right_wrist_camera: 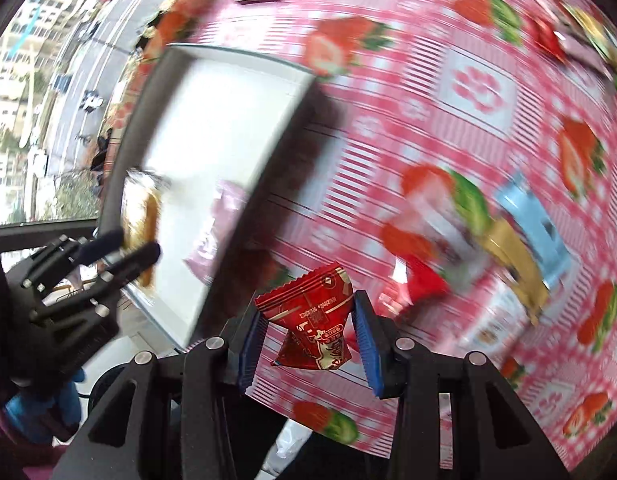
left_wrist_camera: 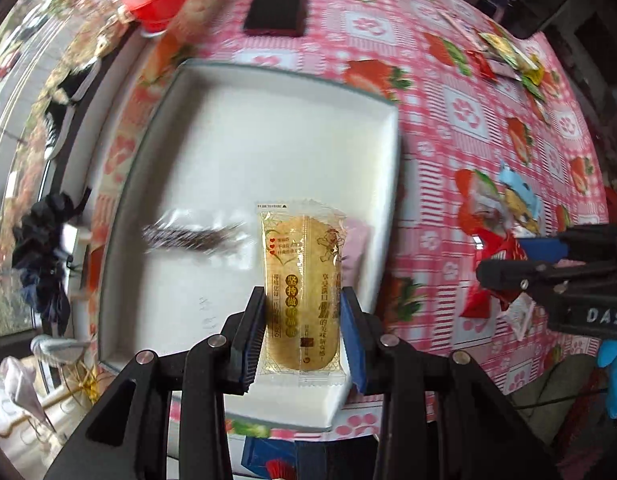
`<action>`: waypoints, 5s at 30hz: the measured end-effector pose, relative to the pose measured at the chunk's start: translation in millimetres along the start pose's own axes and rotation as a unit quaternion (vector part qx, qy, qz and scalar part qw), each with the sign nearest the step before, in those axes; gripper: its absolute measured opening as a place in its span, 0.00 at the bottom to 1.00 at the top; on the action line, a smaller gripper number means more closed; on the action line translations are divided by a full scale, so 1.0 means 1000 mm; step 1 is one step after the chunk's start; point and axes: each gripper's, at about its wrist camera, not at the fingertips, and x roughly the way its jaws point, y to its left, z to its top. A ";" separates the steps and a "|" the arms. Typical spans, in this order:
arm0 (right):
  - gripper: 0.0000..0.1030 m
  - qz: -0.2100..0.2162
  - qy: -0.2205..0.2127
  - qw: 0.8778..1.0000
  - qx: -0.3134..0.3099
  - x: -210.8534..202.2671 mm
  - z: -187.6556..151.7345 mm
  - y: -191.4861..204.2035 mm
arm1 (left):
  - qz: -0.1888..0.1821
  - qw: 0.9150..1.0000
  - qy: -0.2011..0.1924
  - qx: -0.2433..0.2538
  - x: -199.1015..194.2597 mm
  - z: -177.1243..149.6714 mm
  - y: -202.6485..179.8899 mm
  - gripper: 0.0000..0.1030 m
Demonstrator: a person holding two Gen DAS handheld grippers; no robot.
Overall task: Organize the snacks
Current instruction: 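Place the cake packet and red candy into the white tray, opening both tools, then grasp the red candy wrapper with the left tool while the right tool grasps a cranberry packet, then lower the red candy and cranberry packet into the white tray and release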
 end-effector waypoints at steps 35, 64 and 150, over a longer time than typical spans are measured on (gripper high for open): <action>0.99 -0.095 0.074 0.986 0.115 0.017 -0.015 -0.074 | 0.009 0.999 0.044 -0.011 0.019 -0.003 0.023 0.76; 1.00 -0.130 0.092 0.986 0.056 0.060 -0.098 -0.116 | -0.043 0.985 0.095 0.141 0.026 0.003 -0.100 0.77; 0.23 -0.014 0.009 1.000 -0.002 -0.060 0.038 -0.048 | -0.040 0.998 -0.042 0.018 -0.024 0.018 -0.025 0.22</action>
